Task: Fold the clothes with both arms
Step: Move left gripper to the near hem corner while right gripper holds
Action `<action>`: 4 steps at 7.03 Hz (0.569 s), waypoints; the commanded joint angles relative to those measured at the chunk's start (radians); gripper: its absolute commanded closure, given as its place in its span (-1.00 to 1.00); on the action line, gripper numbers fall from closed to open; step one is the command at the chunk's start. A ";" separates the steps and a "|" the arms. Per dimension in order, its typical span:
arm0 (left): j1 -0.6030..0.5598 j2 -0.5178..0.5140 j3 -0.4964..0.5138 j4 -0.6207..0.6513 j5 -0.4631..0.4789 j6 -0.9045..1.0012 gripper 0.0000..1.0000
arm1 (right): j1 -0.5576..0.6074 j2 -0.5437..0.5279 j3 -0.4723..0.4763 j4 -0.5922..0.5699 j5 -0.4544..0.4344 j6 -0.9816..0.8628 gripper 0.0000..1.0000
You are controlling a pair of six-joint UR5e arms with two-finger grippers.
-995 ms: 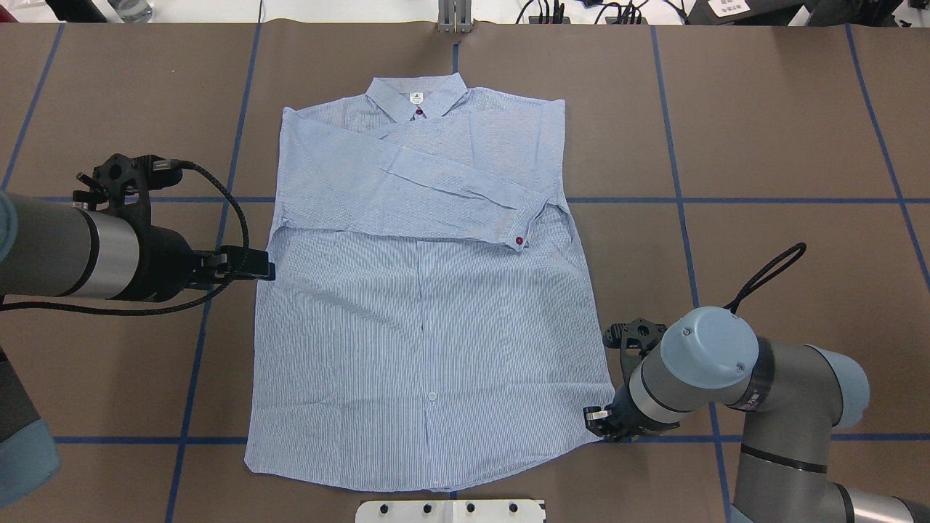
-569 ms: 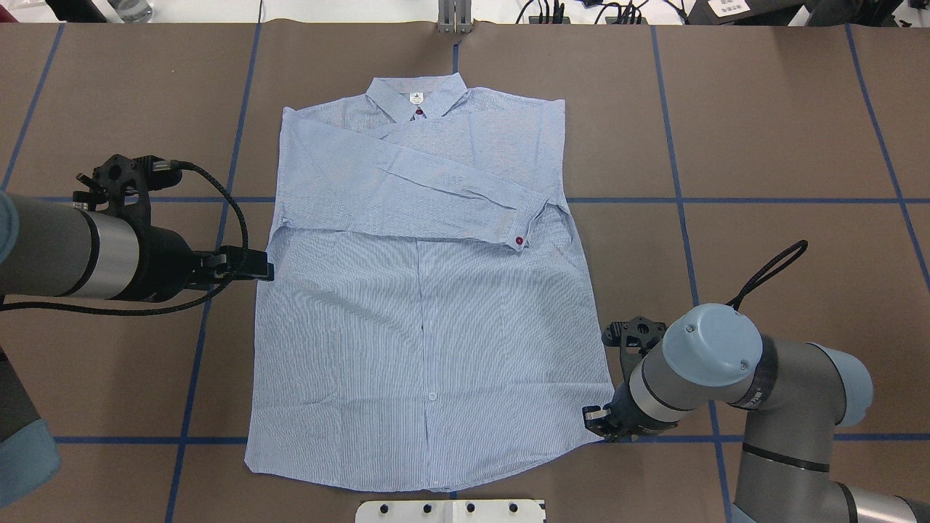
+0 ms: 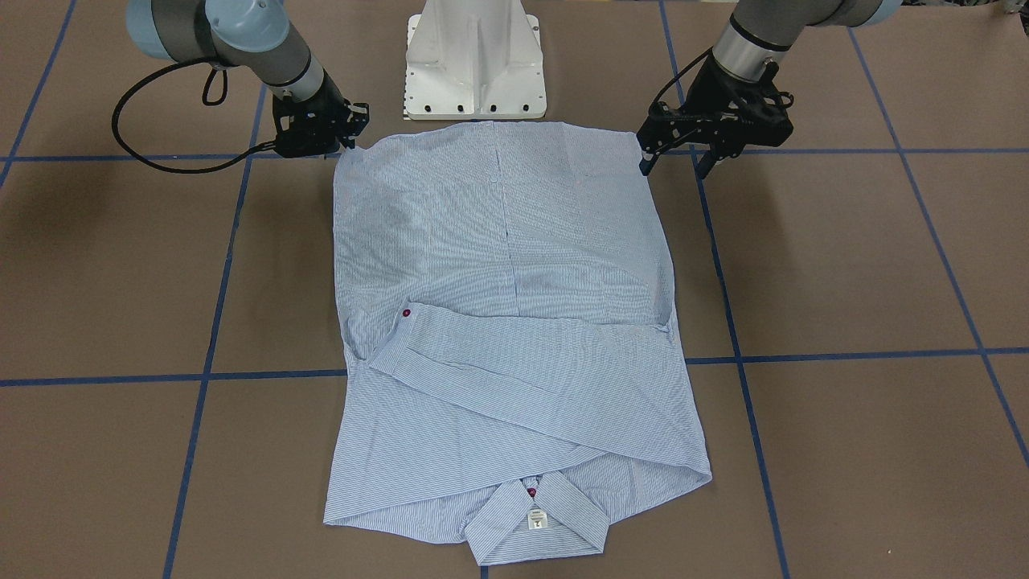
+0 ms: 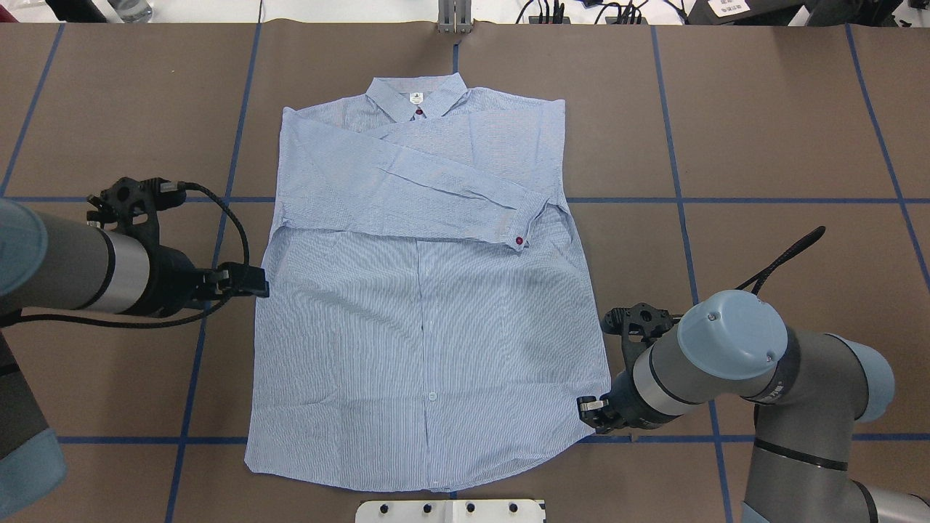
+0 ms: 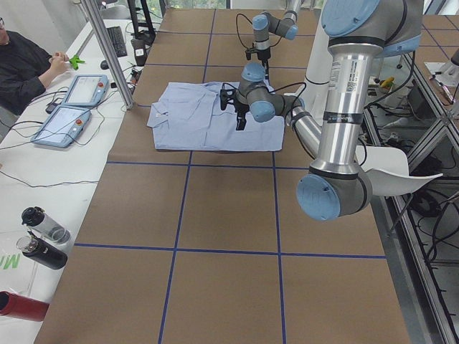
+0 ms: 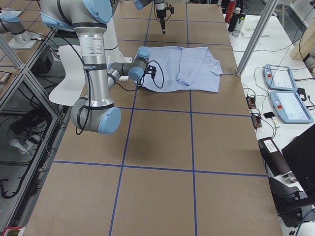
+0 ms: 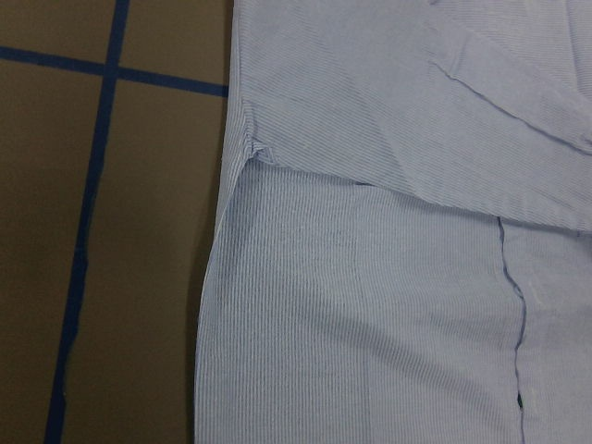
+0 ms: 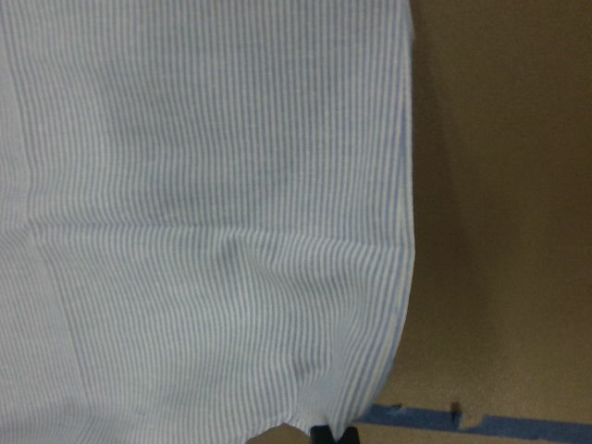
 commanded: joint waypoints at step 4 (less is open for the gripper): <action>0.397 0.033 0.037 -0.006 0.083 -0.420 -0.95 | 0.063 0.006 0.058 0.008 0.001 0.028 1.00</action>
